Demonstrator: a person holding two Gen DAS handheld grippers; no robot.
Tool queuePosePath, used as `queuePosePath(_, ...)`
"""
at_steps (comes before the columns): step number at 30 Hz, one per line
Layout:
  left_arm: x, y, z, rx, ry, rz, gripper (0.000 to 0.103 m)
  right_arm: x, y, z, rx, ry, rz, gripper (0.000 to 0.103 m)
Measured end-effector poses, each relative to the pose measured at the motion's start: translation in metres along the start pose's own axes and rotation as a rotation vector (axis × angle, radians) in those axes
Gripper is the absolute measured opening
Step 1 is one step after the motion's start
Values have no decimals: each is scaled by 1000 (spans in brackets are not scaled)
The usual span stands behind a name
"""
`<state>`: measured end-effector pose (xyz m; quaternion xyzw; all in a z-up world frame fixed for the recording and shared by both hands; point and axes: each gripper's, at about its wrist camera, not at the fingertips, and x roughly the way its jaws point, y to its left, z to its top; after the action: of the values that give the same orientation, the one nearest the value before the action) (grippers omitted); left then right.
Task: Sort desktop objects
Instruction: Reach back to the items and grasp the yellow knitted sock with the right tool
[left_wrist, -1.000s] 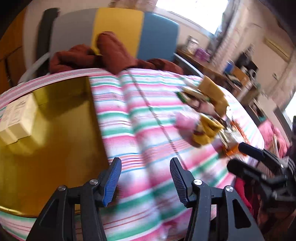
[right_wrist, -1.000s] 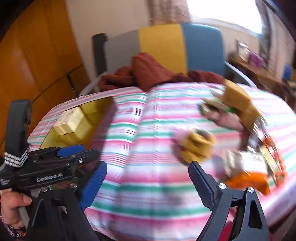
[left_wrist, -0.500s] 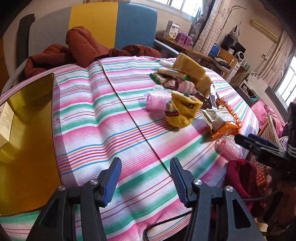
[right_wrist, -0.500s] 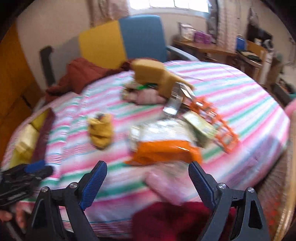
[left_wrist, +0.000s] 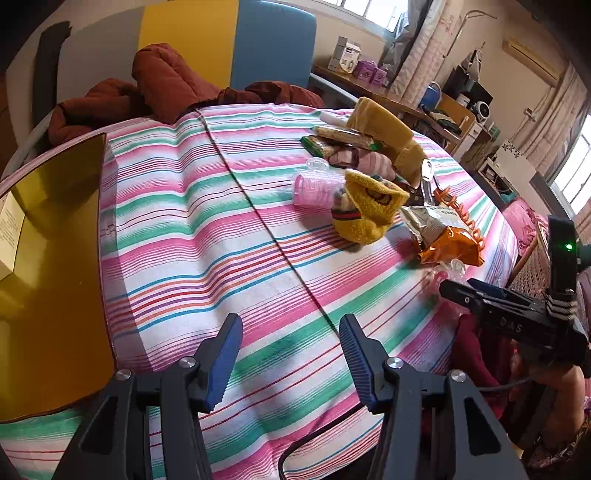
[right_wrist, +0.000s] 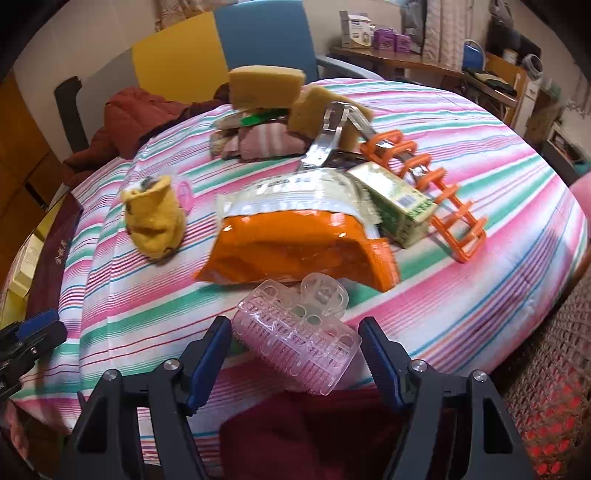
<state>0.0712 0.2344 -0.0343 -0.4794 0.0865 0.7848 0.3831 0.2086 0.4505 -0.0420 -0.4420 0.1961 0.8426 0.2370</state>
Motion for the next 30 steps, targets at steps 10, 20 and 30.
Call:
queuePosePath(10, -3, 16, 1, -53, -5, 23, 55, 12, 66, 9, -93, -28, 116, 72)
queuePosePath(20, -7, 27, 20, -78, -38, 46, 55, -27, 47, 41, -64, -279, 52, 100)
queuePosePath(30, -8, 18, 54, -42, -70, 74, 55, 56, 101, 75, -145, -61, 195, 42)
